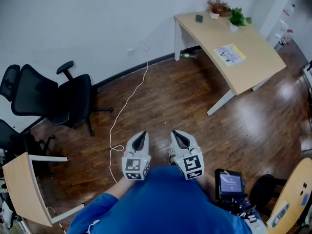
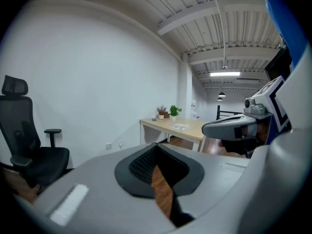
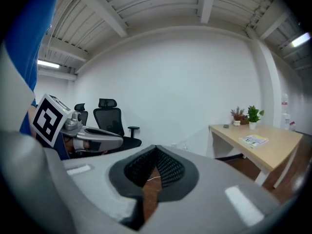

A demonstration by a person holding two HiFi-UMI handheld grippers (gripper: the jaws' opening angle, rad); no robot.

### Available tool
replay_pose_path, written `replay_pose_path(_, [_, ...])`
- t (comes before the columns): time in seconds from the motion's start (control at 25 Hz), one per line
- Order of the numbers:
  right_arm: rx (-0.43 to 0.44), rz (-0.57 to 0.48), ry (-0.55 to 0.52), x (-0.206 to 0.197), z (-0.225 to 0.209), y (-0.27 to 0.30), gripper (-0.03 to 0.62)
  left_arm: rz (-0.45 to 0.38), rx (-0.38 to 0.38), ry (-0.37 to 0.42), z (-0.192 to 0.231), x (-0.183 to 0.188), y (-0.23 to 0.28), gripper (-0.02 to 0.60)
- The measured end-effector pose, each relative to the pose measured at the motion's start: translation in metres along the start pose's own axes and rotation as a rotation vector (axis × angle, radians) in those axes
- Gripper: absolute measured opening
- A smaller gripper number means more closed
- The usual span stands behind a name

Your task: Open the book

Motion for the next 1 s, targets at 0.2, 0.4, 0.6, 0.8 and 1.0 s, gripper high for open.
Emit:
replay_pose_path(0.2, [0.027,0.002,0.016,0.014,-0.030,0.027,0.003,0.007,0.024,0.009,0.009,0.018,0.039,0.006])
replay_pose_path(0.4, [0.043,0.010,0.019,0.026,-0.067,0.054,0.003,0.022,0.036,0.011,0.013,0.031,0.083,0.006])
replay_pose_path(0.6, [0.050,-0.005,0.010,0.039,-0.107,0.081,0.003,0.004,0.035,0.024,0.014,0.047,0.134,0.006])
replay_pose_path(0.8, [0.050,0.011,0.018,0.038,-0.136,0.103,0.003,-0.012,0.035,0.032,0.018,0.059,0.171,0.006])
replay_pose_path(1.0, [0.032,0.019,0.023,0.046,-0.155,0.136,0.003,-0.008,0.029,0.032,0.041,0.065,0.206,0.006])
Point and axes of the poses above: the fingertips, and each gripper's own axes: y forward along the fingers, z to its left, x out of its top, the point moved 5 cm from there along -y, backward along the fingers, and after that the axes turned 6 degrees about y, right-handed, at the moved point
